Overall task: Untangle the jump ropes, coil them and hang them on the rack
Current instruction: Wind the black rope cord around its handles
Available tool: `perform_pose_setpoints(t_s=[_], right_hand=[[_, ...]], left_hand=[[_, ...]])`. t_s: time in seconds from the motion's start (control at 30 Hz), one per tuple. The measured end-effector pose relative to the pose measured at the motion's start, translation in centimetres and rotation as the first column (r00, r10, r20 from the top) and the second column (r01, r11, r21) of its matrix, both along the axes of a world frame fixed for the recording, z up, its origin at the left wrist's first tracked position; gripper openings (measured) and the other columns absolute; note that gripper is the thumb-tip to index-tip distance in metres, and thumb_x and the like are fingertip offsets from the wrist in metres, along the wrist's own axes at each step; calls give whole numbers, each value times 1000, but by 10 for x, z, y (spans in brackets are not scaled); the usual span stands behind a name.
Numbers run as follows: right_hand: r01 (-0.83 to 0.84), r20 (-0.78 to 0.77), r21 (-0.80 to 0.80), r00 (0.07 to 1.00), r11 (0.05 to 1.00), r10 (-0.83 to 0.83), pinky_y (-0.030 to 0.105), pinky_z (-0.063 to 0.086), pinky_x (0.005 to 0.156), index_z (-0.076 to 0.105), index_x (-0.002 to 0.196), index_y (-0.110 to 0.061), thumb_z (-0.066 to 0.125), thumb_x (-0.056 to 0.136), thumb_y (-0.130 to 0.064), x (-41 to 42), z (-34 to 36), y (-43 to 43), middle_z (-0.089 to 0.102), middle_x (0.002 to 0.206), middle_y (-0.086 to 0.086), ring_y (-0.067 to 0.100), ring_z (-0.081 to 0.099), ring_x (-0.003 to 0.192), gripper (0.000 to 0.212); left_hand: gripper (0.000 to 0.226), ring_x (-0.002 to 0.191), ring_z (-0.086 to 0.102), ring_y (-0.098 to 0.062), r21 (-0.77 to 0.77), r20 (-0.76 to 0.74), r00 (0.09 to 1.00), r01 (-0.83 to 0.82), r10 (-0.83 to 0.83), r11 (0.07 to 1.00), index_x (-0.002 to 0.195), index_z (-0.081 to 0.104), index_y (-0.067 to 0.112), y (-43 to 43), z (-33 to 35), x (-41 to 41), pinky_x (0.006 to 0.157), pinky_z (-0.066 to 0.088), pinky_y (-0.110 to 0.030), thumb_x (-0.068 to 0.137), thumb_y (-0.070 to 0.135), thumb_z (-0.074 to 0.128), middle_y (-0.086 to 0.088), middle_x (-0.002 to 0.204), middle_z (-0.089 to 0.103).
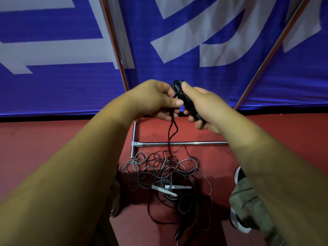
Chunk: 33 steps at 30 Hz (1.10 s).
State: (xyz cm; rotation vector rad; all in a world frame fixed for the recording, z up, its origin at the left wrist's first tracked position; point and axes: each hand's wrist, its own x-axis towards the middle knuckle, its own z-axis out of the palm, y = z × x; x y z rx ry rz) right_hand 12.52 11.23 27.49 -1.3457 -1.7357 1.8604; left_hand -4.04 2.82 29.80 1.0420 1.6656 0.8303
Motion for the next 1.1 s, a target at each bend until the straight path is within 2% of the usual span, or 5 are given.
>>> perform_pose_setpoints(t_s=[0.23, 0.5, 0.67, 0.93, 1.1], right_hand=[[21, -92, 15, 996, 1000, -20, 24, 32, 51, 75, 98, -28, 60, 96, -71, 4, 6, 5, 67, 80, 3, 17, 52, 55, 45], [36, -80, 75, 996, 997, -30, 28, 37, 51, 73, 106, -28, 66, 93, -67, 10, 13, 8, 69, 76, 3, 20, 57, 62, 41], [-2, -46, 71, 999, 997, 5, 25, 34, 49, 72, 107, -25, 68, 92, -62, 9, 15, 7, 71, 76, 5, 20, 56, 60, 40], [-126, -13, -62, 992, 990, 125, 22, 34, 48, 70, 111, -27, 68, 92, -68, 9, 15, 3, 69, 80, 7, 19, 56, 58, 45], [-277, -66, -209, 961, 938, 269, 22, 34, 46, 65, 113, -22, 61, 95, -66, 12, 17, 4, 63, 78, 5, 19, 54, 56, 47]], left_hand=[[35, 99, 73, -22, 84, 52, 997, 55, -59, 995, 121, 71, 5, -1, -3, -13, 101, 54, -43, 111, 33, 52, -15, 105, 77], [23, 94, 74, -27, 62, 211, 968, 128, -139, 990, 120, 69, 2, -4, 0, -12, 85, 61, -29, 108, 17, 57, -7, 91, 68], [18, 68, 66, -8, -12, -94, 965, 246, -246, 969, 115, 61, 4, -4, 4, -5, 53, 46, -14, 112, 17, 50, -8, 107, 80], [26, 80, 75, -22, -137, -429, 847, 282, -314, 950, 98, 70, 17, -1, -6, -3, 75, 61, -30, 111, 15, 47, 0, 90, 81], [24, 75, 71, -2, -67, -485, 835, 263, -261, 963, 91, 70, 30, 1, -11, -6, 69, 52, -14, 109, 24, 55, 16, 80, 77]])
